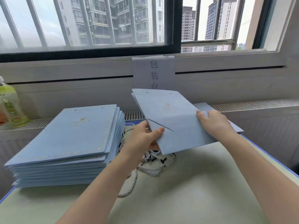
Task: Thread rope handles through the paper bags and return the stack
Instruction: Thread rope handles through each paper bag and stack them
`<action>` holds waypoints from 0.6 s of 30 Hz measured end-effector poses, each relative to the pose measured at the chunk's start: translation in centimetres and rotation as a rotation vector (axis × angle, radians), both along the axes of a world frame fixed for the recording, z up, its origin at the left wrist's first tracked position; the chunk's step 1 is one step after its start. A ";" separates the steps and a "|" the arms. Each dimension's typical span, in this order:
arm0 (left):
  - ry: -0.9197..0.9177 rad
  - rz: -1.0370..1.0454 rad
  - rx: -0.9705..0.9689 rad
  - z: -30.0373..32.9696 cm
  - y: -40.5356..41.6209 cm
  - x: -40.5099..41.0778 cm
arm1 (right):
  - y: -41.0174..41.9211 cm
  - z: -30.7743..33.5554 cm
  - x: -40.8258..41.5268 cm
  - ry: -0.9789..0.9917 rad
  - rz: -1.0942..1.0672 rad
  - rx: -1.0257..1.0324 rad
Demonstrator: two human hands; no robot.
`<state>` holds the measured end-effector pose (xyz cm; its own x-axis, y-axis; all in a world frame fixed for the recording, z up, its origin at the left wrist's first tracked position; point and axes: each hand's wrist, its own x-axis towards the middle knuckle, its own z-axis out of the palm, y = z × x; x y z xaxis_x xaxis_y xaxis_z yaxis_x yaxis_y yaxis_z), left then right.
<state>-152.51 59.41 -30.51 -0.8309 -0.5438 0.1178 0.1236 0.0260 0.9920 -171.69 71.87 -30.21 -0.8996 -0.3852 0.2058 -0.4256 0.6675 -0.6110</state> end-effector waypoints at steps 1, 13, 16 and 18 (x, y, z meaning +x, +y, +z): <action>-0.027 0.005 -0.118 0.0 0.1 0.0 | 0.0 -0.2 -0.2 -0.025 0.002 0.002; -0.416 0.266 -1.187 -1.4 0.0 0.3 | 2.0 0.2 -1.5 0.014 -0.169 0.058; -0.533 0.219 -1.262 -2.2 -0.8 0.2 | 2.7 0.3 -1.6 0.036 -0.229 0.214; -0.624 0.158 -1.307 -2.7 -1.0 0.0 | 2.7 0.2 -1.5 0.008 -0.218 0.302</action>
